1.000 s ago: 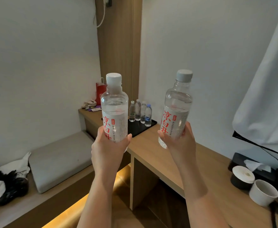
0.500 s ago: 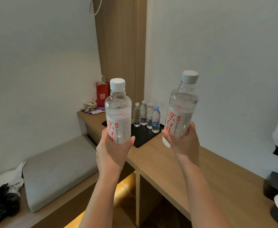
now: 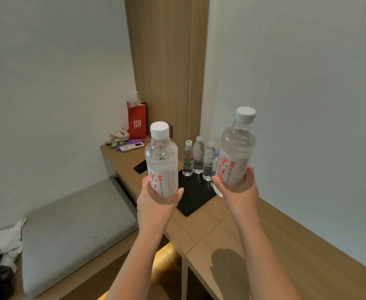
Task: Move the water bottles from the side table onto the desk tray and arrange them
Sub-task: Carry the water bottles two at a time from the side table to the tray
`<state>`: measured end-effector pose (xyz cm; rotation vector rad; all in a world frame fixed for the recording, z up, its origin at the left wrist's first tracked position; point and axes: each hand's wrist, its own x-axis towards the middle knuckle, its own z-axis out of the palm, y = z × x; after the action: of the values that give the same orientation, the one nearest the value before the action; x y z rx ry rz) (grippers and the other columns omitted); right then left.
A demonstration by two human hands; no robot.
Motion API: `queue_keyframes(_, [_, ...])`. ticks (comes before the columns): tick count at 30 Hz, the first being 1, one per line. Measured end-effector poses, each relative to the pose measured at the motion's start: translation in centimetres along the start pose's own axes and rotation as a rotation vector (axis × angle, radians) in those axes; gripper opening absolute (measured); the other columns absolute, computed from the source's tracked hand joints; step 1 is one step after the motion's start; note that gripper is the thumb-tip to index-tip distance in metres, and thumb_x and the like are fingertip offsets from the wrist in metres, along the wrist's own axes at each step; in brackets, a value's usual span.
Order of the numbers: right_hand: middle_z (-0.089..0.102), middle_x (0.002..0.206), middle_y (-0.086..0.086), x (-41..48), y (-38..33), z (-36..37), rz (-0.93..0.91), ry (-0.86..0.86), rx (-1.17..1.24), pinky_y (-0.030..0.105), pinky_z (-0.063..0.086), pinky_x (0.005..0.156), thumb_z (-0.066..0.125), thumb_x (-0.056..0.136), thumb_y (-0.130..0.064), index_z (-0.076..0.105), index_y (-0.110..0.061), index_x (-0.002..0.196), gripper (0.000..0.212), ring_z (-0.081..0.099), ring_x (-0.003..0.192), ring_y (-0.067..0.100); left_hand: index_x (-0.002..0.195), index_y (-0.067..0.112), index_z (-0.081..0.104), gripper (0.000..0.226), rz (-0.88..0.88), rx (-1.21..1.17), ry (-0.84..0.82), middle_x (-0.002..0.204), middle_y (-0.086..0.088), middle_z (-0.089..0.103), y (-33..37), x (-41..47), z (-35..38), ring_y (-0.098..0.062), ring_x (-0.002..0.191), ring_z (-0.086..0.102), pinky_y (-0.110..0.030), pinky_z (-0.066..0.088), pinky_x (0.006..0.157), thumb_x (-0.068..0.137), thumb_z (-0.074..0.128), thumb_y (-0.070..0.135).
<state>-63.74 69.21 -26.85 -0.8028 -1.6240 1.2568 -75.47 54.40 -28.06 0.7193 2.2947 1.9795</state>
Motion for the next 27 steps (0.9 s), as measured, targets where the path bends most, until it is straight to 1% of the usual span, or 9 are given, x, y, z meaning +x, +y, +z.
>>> queue_keyframes(4, [0.054,0.109,-0.022,2.4,2.8,2.3,0.074,0.017,-0.013,0.006,0.042,0.068,0.088,0.068,-0.033,0.045,-0.037,0.125,0.071,0.054,0.098,-0.002,0.120,0.044,0.031,0.076,-0.040,0.007,-0.033,0.100,0.031,0.045,-2.8,3.4,2.1,0.003,0.095,0.048,-0.008,0.041,0.071,0.067,0.085,0.036])
queue_keyframes(7, [0.055,0.100,-0.028,4.4,5.0,4.1,0.103,0.045,-0.037,0.008,0.043,0.066,0.089,0.067,-0.028,0.045,-0.039,0.114,0.065,0.056,0.091,-0.007,0.118,0.045,0.035,0.074,-0.074,-0.035,-0.072,0.099,0.034,0.046,-4.8,6.8,4.1,0.014,0.088,0.048,0.001,0.040,0.053,0.066,0.086,0.034])
queue_keyframes(9, [0.057,0.098,-0.027,5.9,6.6,5.4,0.120,0.079,-0.061,0.008,0.044,0.062,0.089,0.066,-0.025,0.047,-0.039,0.110,0.063,0.057,0.089,-0.009,0.111,0.049,0.038,0.069,-0.105,-0.048,-0.107,0.096,0.034,0.049,-6.7,9.4,5.5,0.019,0.085,0.048,0.000,0.040,0.053,0.065,0.087,0.032])
queue_keyframes(12, [0.061,0.098,-0.023,7.9,9.4,7.9,0.146,0.146,-0.068,0.010,0.045,0.066,0.089,0.065,-0.017,0.050,-0.040,0.100,0.058,0.062,0.088,-0.007,0.099,0.054,0.040,0.062,-0.140,-0.041,-0.198,0.093,0.034,0.052,-9.9,13.6,7.1,0.022,0.082,0.049,-0.002,0.037,0.060,0.064,0.088,0.032])
queue_keyframes(14, [0.064,0.101,-0.020,9.2,11.1,9.8,0.166,0.180,-0.070,0.012,0.048,0.071,0.089,0.064,-0.011,0.051,-0.041,0.101,0.061,0.063,0.090,-0.008,0.103,0.052,0.042,0.063,-0.150,-0.026,-0.283,0.095,0.035,0.053,-11.8,16.6,7.9,0.022,0.083,0.050,-0.002,0.038,0.061,0.064,0.087,0.033])
queue_keyframes(17, [0.067,0.109,-0.009,10.7,13.7,12.6,0.231,0.222,-0.087,0.028,0.053,0.083,0.088,0.064,-0.004,0.052,-0.033,0.111,0.066,0.066,0.101,0.008,0.118,0.045,0.040,0.072,-0.145,0.017,-0.417,0.101,0.033,0.054,-14.7,20.6,8.7,0.018,0.088,0.051,0.000,0.039,0.064,0.064,0.087,0.034])
queue_keyframes(19, [0.066,0.112,-0.010,11.6,15.3,14.4,0.275,0.240,-0.115,0.026,0.051,0.082,0.088,0.064,-0.006,0.050,-0.032,0.116,0.069,0.064,0.104,0.009,0.122,0.041,0.042,0.074,-0.144,0.052,-0.518,0.107,0.028,0.056,-16.6,23.0,9.6,0.010,0.093,0.054,-0.003,0.039,0.073,0.064,0.087,0.036])
queue_keyframes(23, [0.063,0.109,-0.018,12.7,18.6,17.4,0.372,0.284,-0.158,0.010,0.047,0.073,0.088,0.064,-0.007,0.049,-0.039,0.109,0.067,0.060,0.102,-0.002,0.124,0.022,0.050,0.074,-0.150,0.120,-0.633,0.117,0.007,0.059,-20.7,26.6,11.4,-0.011,0.106,0.057,-0.030,0.050,0.089,0.062,0.088,0.031])
queue_keyframes(27, [0.061,0.107,-0.024,13.2,21.4,19.1,0.455,0.306,-0.212,0.008,0.045,0.071,0.089,0.064,-0.009,0.048,-0.044,0.107,0.069,0.059,0.096,-0.012,0.117,0.016,0.054,0.070,-0.171,0.163,-0.676,0.110,-0.002,0.060,-23.8,28.5,12.5,-0.019,0.103,0.059,-0.036,0.050,0.088,0.058,0.091,0.028])
